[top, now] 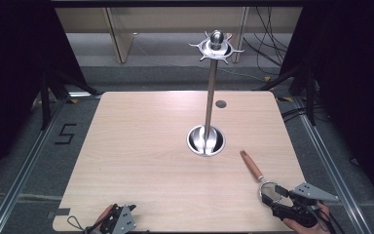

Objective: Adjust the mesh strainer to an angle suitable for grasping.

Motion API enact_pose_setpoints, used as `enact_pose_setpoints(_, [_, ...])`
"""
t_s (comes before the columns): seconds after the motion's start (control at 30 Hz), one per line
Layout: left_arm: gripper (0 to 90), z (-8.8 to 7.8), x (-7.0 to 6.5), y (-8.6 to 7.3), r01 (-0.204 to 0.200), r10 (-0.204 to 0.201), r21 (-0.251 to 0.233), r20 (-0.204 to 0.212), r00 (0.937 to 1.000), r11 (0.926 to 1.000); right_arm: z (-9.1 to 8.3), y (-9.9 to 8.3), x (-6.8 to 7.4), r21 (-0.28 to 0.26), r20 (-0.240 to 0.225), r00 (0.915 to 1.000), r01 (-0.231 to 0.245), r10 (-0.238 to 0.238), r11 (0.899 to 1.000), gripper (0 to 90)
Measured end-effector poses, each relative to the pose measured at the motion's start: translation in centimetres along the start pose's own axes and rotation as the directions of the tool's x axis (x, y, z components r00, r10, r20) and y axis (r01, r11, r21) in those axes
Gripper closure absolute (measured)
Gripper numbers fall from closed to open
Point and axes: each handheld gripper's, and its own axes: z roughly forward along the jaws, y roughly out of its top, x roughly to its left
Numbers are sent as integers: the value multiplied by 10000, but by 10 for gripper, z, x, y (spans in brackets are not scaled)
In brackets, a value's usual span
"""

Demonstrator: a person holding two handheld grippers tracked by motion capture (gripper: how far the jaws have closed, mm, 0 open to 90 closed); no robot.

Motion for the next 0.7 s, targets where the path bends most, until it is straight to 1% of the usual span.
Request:
enact_pose_setpoints(0.03, [156,1,1,0,-41,41,8,24,10000,10000,0,0,-1,-13,15,10000,60,-60,10000,358])
enact_pose_setpoints(0.07, [156,1,0,0,10,-11,-36,-72,10000,10000,1,0,-1,-156,84,9999,81,-80,9998,358])
enact_pose_setpoints(0.1, [156,1,0,0,-19,19,-19,-96,10000,10000,1,1,-1,-179,68,10000,73,-72,9998,358])
enact_pose_setpoints(0.13, [156,1,0,0,-3,3,-15,-65,10000,10000,1,1,-3,-273,79,9993,357,-354,9990,358])
enact_pose_setpoints(0.17, [156,1,0,0,15,-15,-26,-70,10000,10000,1,1,-3,-285,110,9990,441,-438,9986,358])
enact_pose_setpoints(0.2, [156,-1,2,0,-176,178,111,-166,9997,9998,2,2,-3,-309,92,9989,470,-467,9984,357])
enact_pose_setpoints(0.27, [156,-1,2,0,-205,207,101,-183,9996,9997,2,2,-3,-264,81,9991,429,-427,9987,357])
enact_pose_setpoints(0.3, [156,0,1,0,-108,110,72,-146,9998,9999,2,2,-4,-164,24,9991,429,-428,9989,357])
enact_pose_setpoints(0.33, [156,0,1,0,-108,110,72,-146,9998,9999,2,3,-4,-137,23,9990,448,-448,9989,357])
enact_pose_setpoints(0.37, [156,0,1,0,-123,124,70,-166,9998,9999,1,3,-2,-111,39,9998,194,-194,9997,357])
enact_pose_setpoints(0.4, [156,0,2,0,-142,144,71,-166,9998,9999,1,3,-2,-135,21,9997,248,-248,9996,357])
enact_pose_setpoints(0.43, [156,0,1,0,-91,91,60,-61,9999,9999,1,3,-2,-135,21,9997,248,-248,9996,357])
enact_pose_setpoints(0.47, [156,0,1,0,-48,48,-15,-52,10000,10000,2,4,-2,-114,36,9997,231,-230,9997,357])
enact_pose_setpoints(0.5, [156,1,1,-1,-11,11,-58,8,10000,10000,4,4,-4,-243,120,9984,551,-548,9982,357])
enact_pose_setpoints(0.53, [156,1,1,-1,-33,33,-53,-38,10000,10000,3,5,0,-138,10,9999,112,-112,9998,357])
enact_pose_setpoints(0.57, [156,1,0,-1,0,0,-73,-58,10000,10000,4,6,-2,-86,92,9994,335,-334,9994,357])
enact_pose_setpoints(0.6, [156,1,1,0,-37,37,-76,8,10000,10000,4,7,-1,-46,65,9997,255,-255,9997,357])
enact_pose_setpoints(0.63, [156,1,0,-1,-8,7,-74,-27,10000,10000,7,9,-3,-169,145,9979,630,-627,9979,357])
enact_pose_setpoints(0.67, [156,1,1,0,-47,47,-59,12,10000,10000,8,13,-2,-112,196,9964,829,-827,9965,357])
enact_pose_setpoints(0.7, [156,1,1,-1,-76,77,15,-23,10000,10000,8,13,-2,-112,196,9964,829,-827,9965,357])
